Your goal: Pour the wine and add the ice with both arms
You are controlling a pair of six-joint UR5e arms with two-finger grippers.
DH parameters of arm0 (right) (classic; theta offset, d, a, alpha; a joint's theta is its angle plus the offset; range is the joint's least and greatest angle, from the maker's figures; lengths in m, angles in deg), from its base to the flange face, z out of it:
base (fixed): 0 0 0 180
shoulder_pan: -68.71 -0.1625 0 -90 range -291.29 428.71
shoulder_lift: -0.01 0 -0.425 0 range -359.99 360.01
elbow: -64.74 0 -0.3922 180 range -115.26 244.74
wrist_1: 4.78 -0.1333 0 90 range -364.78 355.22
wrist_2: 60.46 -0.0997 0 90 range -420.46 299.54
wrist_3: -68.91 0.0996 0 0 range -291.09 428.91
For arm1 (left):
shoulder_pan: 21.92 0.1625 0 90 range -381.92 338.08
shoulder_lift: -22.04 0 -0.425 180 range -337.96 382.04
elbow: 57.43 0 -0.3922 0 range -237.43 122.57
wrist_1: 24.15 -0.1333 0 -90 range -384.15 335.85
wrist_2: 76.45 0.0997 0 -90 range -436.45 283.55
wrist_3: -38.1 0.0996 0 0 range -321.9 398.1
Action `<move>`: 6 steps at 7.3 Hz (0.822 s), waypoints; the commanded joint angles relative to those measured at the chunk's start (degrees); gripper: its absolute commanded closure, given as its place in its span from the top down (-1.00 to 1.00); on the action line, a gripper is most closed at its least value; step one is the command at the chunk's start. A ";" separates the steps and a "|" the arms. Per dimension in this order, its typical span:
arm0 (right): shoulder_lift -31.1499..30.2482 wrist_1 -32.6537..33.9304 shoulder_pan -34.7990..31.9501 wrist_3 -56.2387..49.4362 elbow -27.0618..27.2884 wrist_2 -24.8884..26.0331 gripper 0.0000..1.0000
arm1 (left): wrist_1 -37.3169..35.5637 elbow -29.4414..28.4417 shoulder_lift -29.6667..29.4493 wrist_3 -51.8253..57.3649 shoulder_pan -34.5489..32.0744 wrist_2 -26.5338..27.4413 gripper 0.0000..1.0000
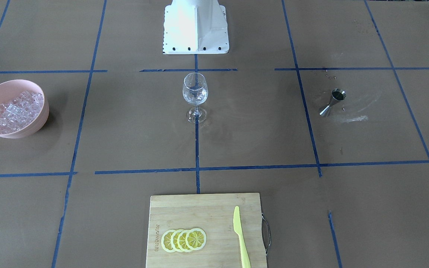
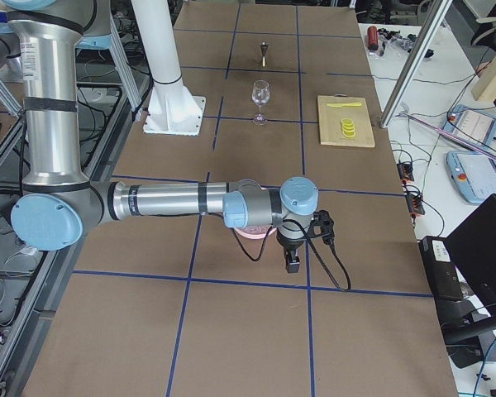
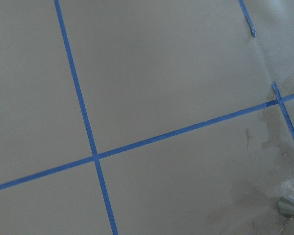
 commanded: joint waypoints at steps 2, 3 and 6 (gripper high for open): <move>0.17 0.00 0.14 -0.04 0.16 -1.06 1.00 | 23.77 -1.12 6.09 -12.11 14.63 10.63 0.99; 0.18 0.00 0.14 -0.04 0.16 -1.06 1.00 | 30.13 -1.03 8.10 -18.13 17.09 11.94 0.93; 0.18 -0.09 0.14 -0.04 0.34 -1.06 1.00 | 57.89 -2.26 17.93 -37.56 34.37 30.36 0.88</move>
